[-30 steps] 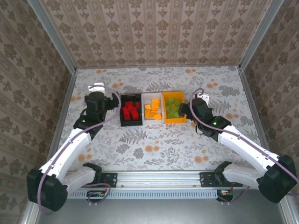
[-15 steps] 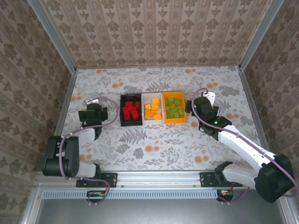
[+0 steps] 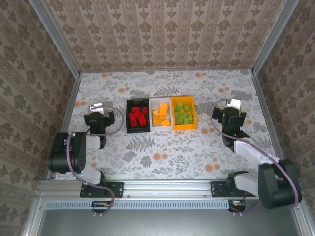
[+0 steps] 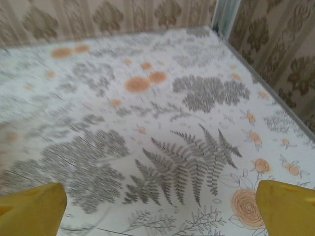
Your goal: Sort the legos into containers by color
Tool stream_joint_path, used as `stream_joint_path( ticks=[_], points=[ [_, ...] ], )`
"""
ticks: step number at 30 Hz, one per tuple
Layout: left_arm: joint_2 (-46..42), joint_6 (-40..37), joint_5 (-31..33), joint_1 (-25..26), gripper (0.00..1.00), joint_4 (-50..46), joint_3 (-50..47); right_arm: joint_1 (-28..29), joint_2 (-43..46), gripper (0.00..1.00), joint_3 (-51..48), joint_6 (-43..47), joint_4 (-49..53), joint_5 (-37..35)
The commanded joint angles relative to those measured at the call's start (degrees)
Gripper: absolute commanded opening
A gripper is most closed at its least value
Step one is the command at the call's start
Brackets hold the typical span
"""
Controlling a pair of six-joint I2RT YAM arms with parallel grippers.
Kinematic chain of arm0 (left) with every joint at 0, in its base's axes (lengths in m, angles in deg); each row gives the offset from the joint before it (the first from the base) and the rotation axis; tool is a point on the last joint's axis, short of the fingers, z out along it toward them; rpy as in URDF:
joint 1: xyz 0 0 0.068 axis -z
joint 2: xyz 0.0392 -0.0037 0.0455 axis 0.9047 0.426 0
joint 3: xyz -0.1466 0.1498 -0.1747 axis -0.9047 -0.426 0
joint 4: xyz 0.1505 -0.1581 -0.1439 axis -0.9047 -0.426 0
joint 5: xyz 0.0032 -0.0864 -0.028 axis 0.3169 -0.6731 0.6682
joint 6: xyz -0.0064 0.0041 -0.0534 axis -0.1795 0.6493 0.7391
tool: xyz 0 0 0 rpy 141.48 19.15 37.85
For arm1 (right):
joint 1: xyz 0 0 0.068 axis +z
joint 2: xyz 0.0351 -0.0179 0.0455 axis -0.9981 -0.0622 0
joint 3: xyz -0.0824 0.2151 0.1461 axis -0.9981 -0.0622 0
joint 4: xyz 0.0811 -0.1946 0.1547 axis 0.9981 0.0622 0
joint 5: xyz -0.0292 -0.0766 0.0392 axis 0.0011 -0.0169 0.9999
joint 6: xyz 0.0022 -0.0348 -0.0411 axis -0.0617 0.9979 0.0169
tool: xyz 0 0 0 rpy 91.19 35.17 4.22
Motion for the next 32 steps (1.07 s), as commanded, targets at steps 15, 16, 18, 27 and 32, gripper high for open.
stream_joint_path(
  ticks=[15, 16, 18, 27, 32],
  points=[
    [0.0, -1.0, -1.4, 0.0, 1.0, 2.9, -0.2, -3.9, -17.5, 1.0, -3.1, 5.0, -28.6, 13.5],
    [0.0, -1.0, -1.4, 0.0, 1.0, 2.9, -0.2, -3.9, -17.5, 1.0, -3.1, 5.0, -28.5, 13.5],
    [0.0, -1.0, -1.4, 0.0, 1.0, 2.9, -0.2, -3.9, -17.6, 1.0, -3.1, 5.0, -28.6, 13.5],
    [0.1, -1.1, -1.4, 0.0, 1.0, 2.7, -0.1, -3.9, -17.5, 1.0, -3.1, 5.0, -28.4, 13.5],
    [0.1, -1.1, -1.4, 0.0, 1.0, 2.8, -0.1, -3.9, -17.5, 1.0, -3.1, 4.9, -28.4, 13.5]
  ],
)
